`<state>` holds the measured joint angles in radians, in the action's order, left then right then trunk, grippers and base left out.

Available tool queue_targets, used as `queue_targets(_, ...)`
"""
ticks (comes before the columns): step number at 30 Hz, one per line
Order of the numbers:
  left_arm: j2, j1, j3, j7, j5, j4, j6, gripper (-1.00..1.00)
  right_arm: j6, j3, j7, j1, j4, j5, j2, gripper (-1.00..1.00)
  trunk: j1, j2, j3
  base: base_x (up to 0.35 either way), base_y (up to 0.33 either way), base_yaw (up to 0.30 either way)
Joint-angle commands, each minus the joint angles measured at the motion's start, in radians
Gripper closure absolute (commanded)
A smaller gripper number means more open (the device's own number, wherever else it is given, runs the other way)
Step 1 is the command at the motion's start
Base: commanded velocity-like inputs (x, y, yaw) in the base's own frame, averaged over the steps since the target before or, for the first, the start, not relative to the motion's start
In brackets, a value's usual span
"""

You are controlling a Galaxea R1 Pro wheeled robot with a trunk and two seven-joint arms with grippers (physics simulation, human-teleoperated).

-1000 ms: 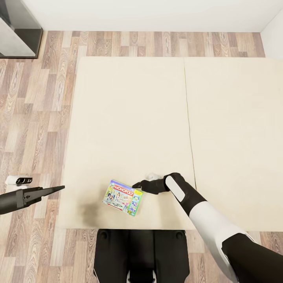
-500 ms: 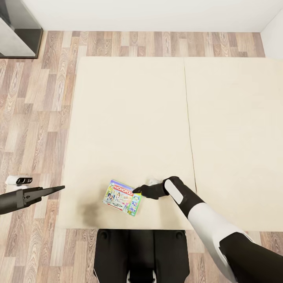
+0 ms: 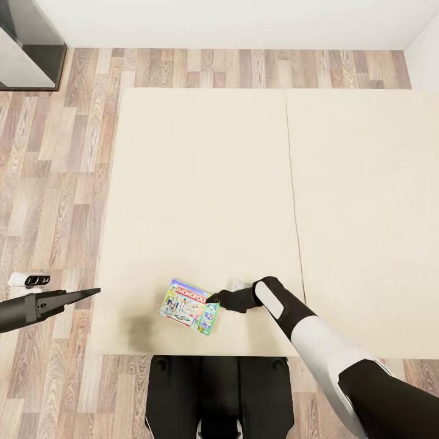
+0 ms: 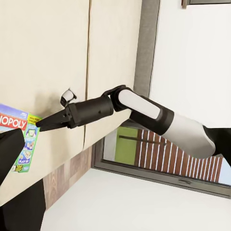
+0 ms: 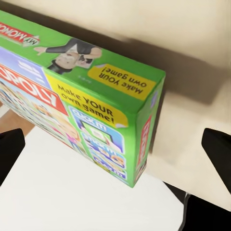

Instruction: Put all the toys in the child's room - the three board games (two on the bed and one on the table), the two jigsaw puzzles on the table, and the tennis ball on the table - inside the toy box on the table in the child's room.

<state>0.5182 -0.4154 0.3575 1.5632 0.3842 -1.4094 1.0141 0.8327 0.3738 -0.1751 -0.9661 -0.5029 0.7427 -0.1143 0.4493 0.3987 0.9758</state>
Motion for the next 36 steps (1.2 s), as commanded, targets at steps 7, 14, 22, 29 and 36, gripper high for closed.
queue_targets(7,0.000,0.000,0.000,0.004,-0.001,0.000,0.011,-1.00,-0.004,0.003,-0.007,0.000,-0.004,-0.016,-0.002,-1.00,0.001,0.001,0.001,0.000,0.000,0.000)
queue_targets(14,0.000,0.000,0.000,0.004,-0.001,0.000,0.011,-1.00,-0.020,0.002,-0.007,0.000,-0.010,-0.015,-0.002,-1.00,0.001,0.001,0.001,0.000,0.000,0.000)
queue_targets(22,0.000,0.000,0.000,0.003,-0.001,0.000,0.011,-1.00,-0.031,0.001,-0.007,0.000,-0.011,-0.015,-0.010,-1.00,0.001,0.001,0.001,0.000,0.000,0.000)
queue_targets(29,0.000,0.000,0.000,0.003,-0.001,0.000,0.011,-1.00,-0.033,0.001,-0.007,0.000,-0.011,-0.015,-0.014,-1.00,0.001,0.001,0.001,0.000,0.000,0.000)
queue_targets(36,0.000,0.000,0.000,0.003,-0.001,0.000,0.011,-1.00,-0.034,0.001,-0.007,0.000,-0.011,-0.015,-0.016,-1.00,0.001,0.001,0.001,0.000,0.000,0.000)
